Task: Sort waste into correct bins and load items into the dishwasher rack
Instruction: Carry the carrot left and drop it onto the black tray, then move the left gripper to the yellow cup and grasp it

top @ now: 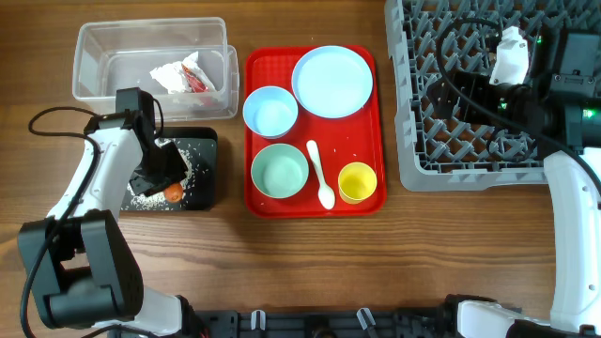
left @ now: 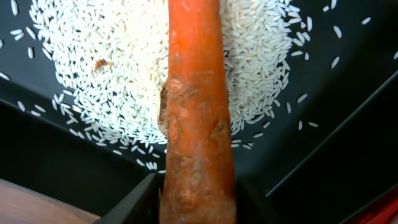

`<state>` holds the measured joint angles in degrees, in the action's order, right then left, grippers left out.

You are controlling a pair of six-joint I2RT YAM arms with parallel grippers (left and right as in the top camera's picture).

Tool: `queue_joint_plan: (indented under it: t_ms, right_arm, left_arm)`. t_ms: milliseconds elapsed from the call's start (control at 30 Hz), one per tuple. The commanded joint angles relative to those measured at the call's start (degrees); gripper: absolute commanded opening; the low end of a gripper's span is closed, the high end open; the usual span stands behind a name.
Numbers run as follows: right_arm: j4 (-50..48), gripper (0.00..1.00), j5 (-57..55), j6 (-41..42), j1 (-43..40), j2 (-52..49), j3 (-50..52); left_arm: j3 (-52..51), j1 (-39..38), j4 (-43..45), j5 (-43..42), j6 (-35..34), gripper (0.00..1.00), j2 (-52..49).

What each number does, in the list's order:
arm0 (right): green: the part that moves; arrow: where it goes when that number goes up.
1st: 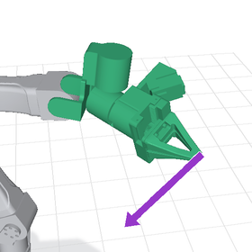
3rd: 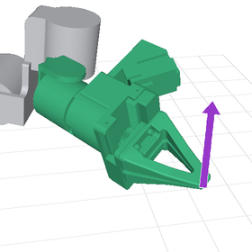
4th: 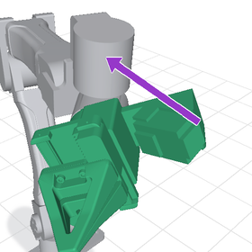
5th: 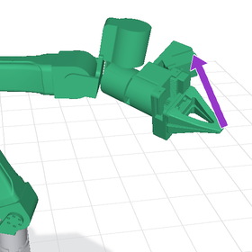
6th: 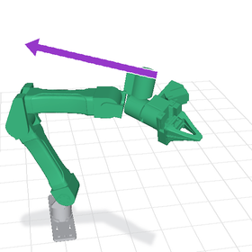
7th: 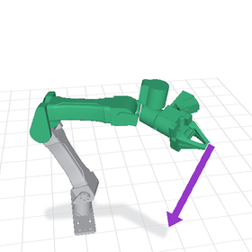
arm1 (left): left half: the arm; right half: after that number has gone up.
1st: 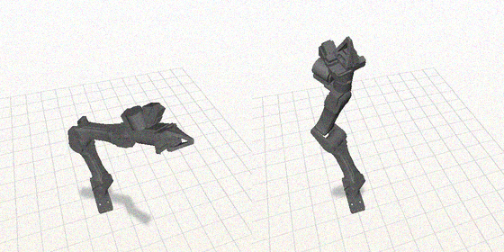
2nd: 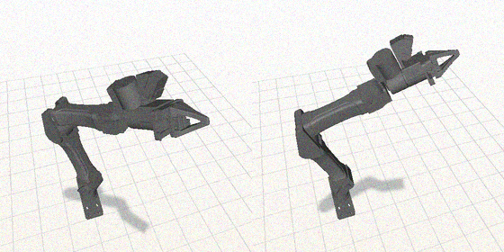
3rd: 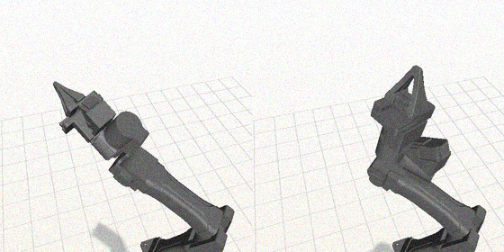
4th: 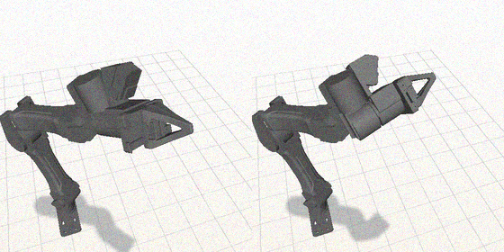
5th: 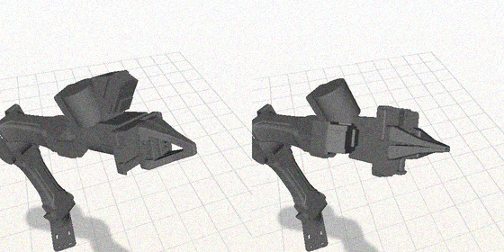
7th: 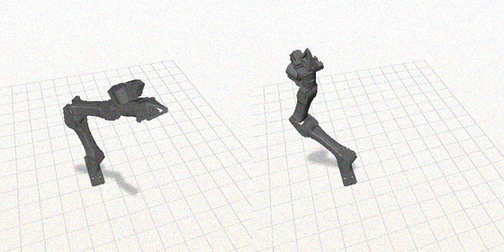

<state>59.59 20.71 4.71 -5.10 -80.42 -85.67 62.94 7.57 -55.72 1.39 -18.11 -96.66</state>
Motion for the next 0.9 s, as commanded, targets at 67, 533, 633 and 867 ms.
queue_joint_plan:
  t_ms: [67, 533, 633, 867]
  right_arm:
    - [0.07, 1.00, -0.44, -0.22, -0.22, -0.37, -0.90]
    - [0.00, 1.00, -0.42, -0.22, -0.22, -0.37, -0.90]
    - [-0.02, 1.00, -0.42, -0.20, -0.22, -0.37, -0.90]
    - [-0.66, 1.00, -0.39, -0.02, -0.22, -0.37, -0.90]
  left_arm:
    - [-0.42, 0.07, 0.28, -0.50, -0.59, 0.59, 1.14]
    - [2.16, -0.13, -0.66, -4.35, -0.35, 0.74, 2.34]
    - [4.96, -1.18, -1.44, -6.84, -0.33, 0.74, 4.68]
    - [9.46, -12.17, 2.51, -14.84, 9.18, 0.77, 11.91]
